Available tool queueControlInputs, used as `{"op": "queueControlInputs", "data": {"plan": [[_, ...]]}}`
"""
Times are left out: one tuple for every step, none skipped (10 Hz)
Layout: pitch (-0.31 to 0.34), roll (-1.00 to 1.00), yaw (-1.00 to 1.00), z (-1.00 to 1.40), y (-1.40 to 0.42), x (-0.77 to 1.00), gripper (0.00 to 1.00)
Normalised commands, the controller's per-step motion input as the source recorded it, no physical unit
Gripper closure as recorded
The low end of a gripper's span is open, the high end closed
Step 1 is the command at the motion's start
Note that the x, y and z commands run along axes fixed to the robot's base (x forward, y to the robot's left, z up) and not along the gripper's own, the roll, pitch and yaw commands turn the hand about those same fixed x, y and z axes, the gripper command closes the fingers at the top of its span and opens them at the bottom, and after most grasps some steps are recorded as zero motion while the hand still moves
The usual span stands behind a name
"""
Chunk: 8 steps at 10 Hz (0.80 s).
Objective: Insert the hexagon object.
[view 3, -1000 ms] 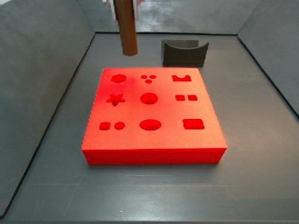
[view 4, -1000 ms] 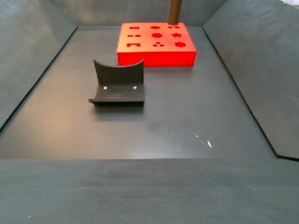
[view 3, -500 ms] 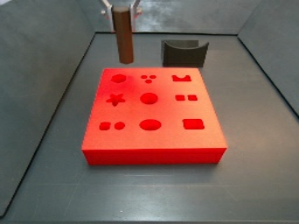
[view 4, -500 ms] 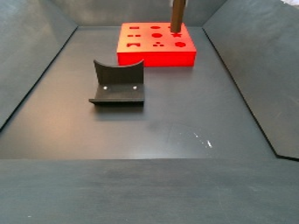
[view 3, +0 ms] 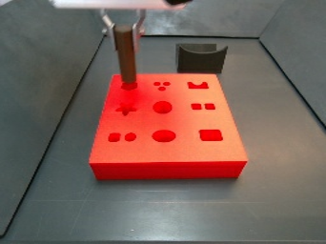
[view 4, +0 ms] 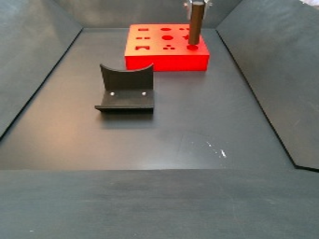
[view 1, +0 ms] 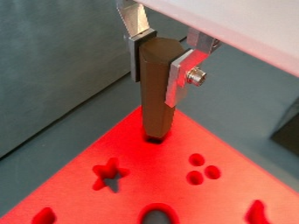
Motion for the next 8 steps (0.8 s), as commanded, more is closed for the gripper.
{"op": "queueControlInputs", "data": {"plan": [[-0.039, 0.09, 0.0, -0.24, 0.0, 0.0, 1.0], [-0.039, 0.03, 0.0, -0.18, 0.19, 0.04, 1.0], [-0.027, 0.02, 0.0, -0.12, 0.22, 0.02, 1.0], [-0.033, 0.02, 0.0, -0.21, 0.14, 0.0, 1.0], [-0.043, 0.06, 0.0, -0.29, 0.0, -0.06, 1.0], [-0.011, 0.16, 0.0, -0.06, -0.11, 0.0, 1.0], [0.0, 0.23, 0.0, 0.0, -0.02, 0.18, 1.0], [0.0, 0.21, 0.0, -0.01, 0.0, 0.2, 1.0]]}}
